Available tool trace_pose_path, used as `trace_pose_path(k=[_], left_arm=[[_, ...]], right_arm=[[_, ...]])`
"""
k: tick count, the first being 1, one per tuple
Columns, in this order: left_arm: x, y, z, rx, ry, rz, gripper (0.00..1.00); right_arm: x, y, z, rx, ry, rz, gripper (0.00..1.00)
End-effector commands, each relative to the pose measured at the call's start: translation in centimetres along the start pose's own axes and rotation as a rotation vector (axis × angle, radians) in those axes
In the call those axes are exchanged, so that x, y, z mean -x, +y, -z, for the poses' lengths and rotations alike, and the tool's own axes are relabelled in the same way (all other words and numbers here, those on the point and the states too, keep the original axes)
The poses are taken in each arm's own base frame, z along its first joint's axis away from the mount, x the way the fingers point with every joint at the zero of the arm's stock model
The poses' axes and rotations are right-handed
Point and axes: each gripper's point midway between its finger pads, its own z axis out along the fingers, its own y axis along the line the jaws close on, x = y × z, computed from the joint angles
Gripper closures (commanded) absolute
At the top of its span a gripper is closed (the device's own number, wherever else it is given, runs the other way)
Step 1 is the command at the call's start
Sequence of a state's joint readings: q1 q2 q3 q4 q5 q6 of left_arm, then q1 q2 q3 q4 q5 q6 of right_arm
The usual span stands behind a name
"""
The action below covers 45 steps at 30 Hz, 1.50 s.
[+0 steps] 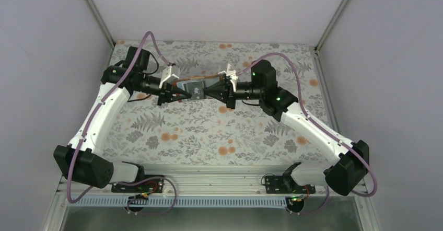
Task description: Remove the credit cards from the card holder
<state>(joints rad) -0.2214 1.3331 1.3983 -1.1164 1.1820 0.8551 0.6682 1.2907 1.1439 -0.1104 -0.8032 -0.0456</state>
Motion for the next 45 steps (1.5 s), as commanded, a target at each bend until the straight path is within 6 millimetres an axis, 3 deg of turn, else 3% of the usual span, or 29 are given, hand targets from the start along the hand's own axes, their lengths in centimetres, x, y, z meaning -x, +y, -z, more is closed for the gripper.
trace_pose_path(k=[1,16,20,40,45], left_arm=[[1.4,-1.4,0.3,-0.045,-0.062,-0.062,0.83],[1.3,-1.1,0.2,-0.038,-0.058,-0.051,0.84],[1.2,-1.0,0.2,-0.032,-0.055,-0.05,0.97],[1.0,-0.7,0.3,-0.013,-0.043,-0.054,0.98],[0.6,1.2,0.7,0.07,-0.017,-0.013,0.98]], right_arm=[[0.6,-1.4,1.5,-0.095,-0.022,0.01,0.96],[0.4,-2.2,3.1,-0.171,0.003,0.009,0.96],[0.1,-2.1,3.2,-0.165,0.013,0.008,0.96],[-0.6,-4.4,6.2,-0.284,0.037,-0.008,0.96],[-0.6,-5.3,7.5,-0.34,0.028,-0.02,0.96]])
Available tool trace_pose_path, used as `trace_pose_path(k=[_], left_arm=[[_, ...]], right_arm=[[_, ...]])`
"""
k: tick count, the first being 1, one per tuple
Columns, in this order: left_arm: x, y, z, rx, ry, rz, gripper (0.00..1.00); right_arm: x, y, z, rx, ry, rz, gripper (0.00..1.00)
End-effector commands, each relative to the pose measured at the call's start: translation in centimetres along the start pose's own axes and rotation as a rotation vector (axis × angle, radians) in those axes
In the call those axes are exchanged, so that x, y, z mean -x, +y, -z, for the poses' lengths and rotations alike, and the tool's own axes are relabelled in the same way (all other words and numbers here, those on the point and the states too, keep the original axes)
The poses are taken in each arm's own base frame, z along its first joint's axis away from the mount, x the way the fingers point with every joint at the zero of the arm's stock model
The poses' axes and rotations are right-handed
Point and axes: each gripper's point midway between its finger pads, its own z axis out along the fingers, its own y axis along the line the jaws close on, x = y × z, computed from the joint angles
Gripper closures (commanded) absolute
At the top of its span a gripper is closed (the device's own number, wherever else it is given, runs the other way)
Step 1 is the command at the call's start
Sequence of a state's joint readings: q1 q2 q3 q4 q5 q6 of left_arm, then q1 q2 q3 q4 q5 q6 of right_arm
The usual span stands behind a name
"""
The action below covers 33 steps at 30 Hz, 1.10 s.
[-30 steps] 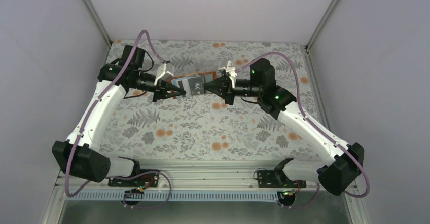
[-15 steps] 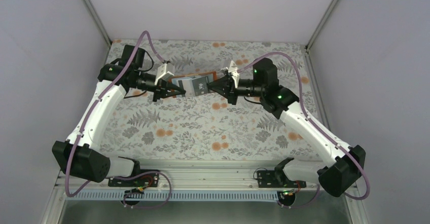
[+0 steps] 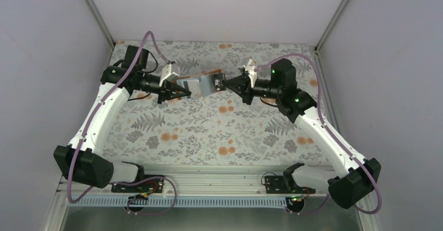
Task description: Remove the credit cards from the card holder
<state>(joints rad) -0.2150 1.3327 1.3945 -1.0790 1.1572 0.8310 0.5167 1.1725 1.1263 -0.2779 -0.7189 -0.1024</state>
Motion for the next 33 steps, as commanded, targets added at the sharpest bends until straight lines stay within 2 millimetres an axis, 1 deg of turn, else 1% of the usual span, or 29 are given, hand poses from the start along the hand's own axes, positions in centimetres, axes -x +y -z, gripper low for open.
trace_pose_path(k=[1,3,6,10,12,14,15,17,19,23,26,28,31,33], left_arm=[[0.5,1.2,0.7,0.069,-0.018,0.008,0.98],[-0.1,3.1,1.0,0.149,0.001,0.066,0.98],[-1.1,6.0,1.9,0.276,0.029,0.129,0.98],[-2.0,8.8,3.3,0.409,0.04,0.187,0.98],[-2.2,9.5,3.8,0.452,0.044,0.201,0.98],[-2.2,9.6,4.1,0.464,0.039,0.204,0.98],[-2.2,9.5,4.2,0.463,0.037,0.205,0.98],[-2.1,9.4,4.2,0.46,0.03,0.201,0.98],[-2.0,9.3,4.3,0.457,0.027,0.201,0.98],[-2.1,9.3,4.1,0.448,0.023,0.206,0.98],[-2.1,9.2,4.1,0.441,0.02,0.205,0.98],[-2.1,9.2,4.0,0.44,0.02,0.206,0.98],[-2.1,9.1,4.0,0.436,0.019,0.209,0.98],[-2.1,9.2,4.0,0.433,0.018,0.21,0.98]], right_arm=[[-0.2,-2.5,1.7,-0.132,-0.007,-0.012,0.96],[-0.5,-3.7,2.2,-0.18,0.0,-0.043,0.96],[-1.2,-6.3,3.2,-0.269,0.017,-0.121,0.96],[-3.3,-10.0,4.0,-0.337,0.053,-0.292,0.96],[-4.8,-12.2,4.4,-0.377,0.055,-0.408,0.96],[-6.7,-14.5,4.8,-0.416,0.041,-0.558,0.96],[-7.7,-15.4,5.0,-0.43,0.023,-0.629,0.96],[-9.4,-16.7,5.5,-0.458,-0.047,-0.782,0.96],[-10.8,-17.4,6.0,-0.49,-0.136,-0.905,0.96],[-13.1,-19.2,7.3,-0.61,-0.276,-1.098,0.96],[-15.5,-20.2,8.5,-0.717,-0.389,-1.29,0.96],[-17.1,-19.8,9.1,-0.74,-0.464,-1.389,0.96],[-20.2,-19.4,11.0,-0.824,-0.639,-1.616,0.96],[-22.2,-19.0,12.4,-0.903,-0.743,-1.714,0.96]])
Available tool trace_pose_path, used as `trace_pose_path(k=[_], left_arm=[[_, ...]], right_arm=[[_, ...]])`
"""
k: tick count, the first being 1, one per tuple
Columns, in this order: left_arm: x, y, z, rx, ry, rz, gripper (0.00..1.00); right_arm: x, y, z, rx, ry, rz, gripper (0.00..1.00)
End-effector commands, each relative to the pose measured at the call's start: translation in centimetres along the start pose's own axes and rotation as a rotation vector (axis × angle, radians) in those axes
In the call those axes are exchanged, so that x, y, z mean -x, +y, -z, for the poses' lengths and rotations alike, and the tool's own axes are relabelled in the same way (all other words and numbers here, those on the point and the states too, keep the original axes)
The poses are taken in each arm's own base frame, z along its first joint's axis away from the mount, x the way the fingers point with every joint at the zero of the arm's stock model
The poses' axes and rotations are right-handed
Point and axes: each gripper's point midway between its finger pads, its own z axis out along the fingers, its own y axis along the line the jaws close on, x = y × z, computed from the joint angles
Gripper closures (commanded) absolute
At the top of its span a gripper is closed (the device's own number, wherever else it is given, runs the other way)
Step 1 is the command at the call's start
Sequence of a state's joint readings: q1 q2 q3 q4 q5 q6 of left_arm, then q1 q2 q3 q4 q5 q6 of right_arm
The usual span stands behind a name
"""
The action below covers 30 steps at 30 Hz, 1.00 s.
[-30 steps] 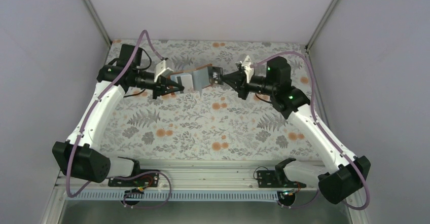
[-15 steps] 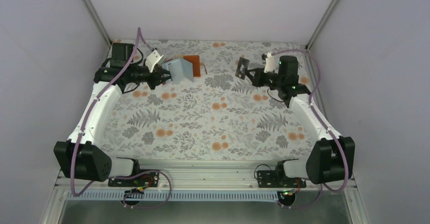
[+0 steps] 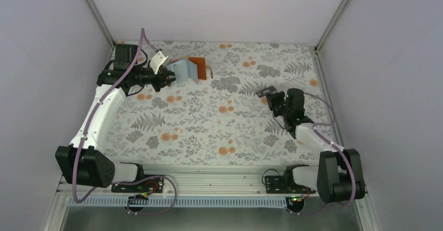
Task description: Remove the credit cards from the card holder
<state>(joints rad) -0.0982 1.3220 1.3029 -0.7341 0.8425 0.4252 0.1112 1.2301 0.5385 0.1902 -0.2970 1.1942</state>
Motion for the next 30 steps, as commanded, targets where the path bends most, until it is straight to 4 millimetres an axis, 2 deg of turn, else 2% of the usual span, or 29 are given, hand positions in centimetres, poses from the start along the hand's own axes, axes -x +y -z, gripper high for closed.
trace_pose_path(k=[1,4,8,11,15,23,27,30], left_arm=[[0.6,-0.5,0.4,-0.015,-0.031,-0.008,0.98],[0.7,-0.6,0.4,-0.02,-0.033,-0.008,0.98],[0.7,-0.7,0.4,-0.027,-0.034,-0.008,0.98],[0.6,-0.7,0.4,-0.026,-0.033,-0.011,0.98],[0.6,-0.8,0.4,-0.032,-0.032,-0.01,0.98],[0.4,-0.9,0.2,-0.044,-0.029,-0.009,0.97],[0.4,-0.9,0.3,-0.044,-0.027,-0.011,0.98],[0.4,-0.9,0.3,-0.047,-0.028,-0.013,0.98]], right_arm=[[3.0,-2.5,1.8,0.002,-0.261,-0.419,0.96],[4.0,-3.1,1.7,-0.032,-0.322,-0.45,0.96],[4.2,-3.9,-0.2,-0.088,-0.309,-0.479,0.96],[2.9,-4.3,-2.3,-0.085,-0.23,-0.51,0.96],[1.0,-3.9,-4.3,-0.1,-0.184,-0.5,0.96],[0.1,-4.1,-6.5,-0.13,-0.213,-0.515,0.96],[-1.2,-5.0,-8.3,-0.176,-0.147,-0.525,0.96],[-2.2,-6.9,-9.3,-0.216,-0.127,-0.547,0.96]])
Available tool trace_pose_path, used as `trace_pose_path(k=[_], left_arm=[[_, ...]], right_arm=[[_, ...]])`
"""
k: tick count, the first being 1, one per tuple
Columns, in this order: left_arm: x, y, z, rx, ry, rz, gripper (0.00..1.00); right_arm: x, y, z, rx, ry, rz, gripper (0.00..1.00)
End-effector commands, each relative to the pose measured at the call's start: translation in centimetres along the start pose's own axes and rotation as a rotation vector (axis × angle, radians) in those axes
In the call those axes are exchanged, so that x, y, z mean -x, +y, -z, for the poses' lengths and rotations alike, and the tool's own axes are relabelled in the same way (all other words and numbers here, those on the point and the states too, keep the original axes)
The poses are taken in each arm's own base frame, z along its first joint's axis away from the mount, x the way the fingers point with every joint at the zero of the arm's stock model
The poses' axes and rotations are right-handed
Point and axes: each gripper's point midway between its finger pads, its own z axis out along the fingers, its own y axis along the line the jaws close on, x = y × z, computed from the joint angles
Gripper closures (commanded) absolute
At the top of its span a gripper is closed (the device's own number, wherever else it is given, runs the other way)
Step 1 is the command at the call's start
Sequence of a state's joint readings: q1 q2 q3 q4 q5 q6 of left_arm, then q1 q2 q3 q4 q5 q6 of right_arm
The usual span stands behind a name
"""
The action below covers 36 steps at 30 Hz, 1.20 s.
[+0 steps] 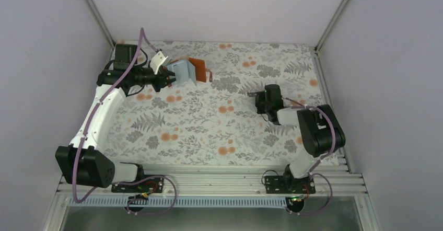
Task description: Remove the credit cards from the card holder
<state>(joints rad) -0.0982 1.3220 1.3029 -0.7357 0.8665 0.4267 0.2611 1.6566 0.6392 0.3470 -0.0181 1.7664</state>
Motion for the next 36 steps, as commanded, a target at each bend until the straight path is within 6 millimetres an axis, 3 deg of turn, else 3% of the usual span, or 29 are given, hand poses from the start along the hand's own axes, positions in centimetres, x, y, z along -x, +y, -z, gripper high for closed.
trace_pose_path(k=[1,12,17,21,23,25,28,30,32,34,36], left_arm=[[0.3,-0.6,0.2,-0.026,-0.019,-0.012,0.98],[0.3,-0.7,0.3,-0.029,-0.02,-0.017,0.98],[0.2,-0.7,0.3,-0.03,-0.02,-0.017,0.98],[0.3,-0.9,0.4,-0.03,-0.022,-0.021,0.98],[0.3,-0.9,0.4,-0.032,-0.022,-0.021,0.98],[0.3,-1.0,0.4,-0.037,-0.022,-0.022,0.98],[0.3,-1.5,0.5,-0.059,-0.025,-0.029,0.98],[0.3,-1.7,0.5,-0.071,-0.029,-0.034,0.98],[0.3,-1.9,0.5,-0.08,-0.031,-0.036,0.98],[0.4,-1.9,0.5,-0.084,-0.034,-0.034,0.98],[0.4,-1.7,0.4,-0.078,-0.035,-0.028,0.98]], right_arm=[[-0.5,-1.5,-1.6,-0.037,0.006,-0.028,0.96],[-0.8,-2.1,-1.1,-0.077,0.02,-0.026,0.95],[-1.7,-1.6,-0.2,-0.071,0.053,-0.054,0.77],[-2.7,0.4,0.9,0.003,0.108,-0.061,0.62],[-3.4,1.2,1.4,0.037,0.142,-0.055,0.6],[-3.9,3.2,2.4,0.105,0.163,0.008,0.59],[-5.2,9.2,4.9,0.258,0.153,0.303,0.56],[-8.4,16.3,8.0,0.457,0.195,0.643,0.53],[-12.6,20.5,11.3,0.585,0.278,0.939,0.44],[-16.3,22.3,14.9,0.701,0.277,1.172,0.37],[-20.3,22.5,19.0,0.838,0.284,1.369,0.3]])
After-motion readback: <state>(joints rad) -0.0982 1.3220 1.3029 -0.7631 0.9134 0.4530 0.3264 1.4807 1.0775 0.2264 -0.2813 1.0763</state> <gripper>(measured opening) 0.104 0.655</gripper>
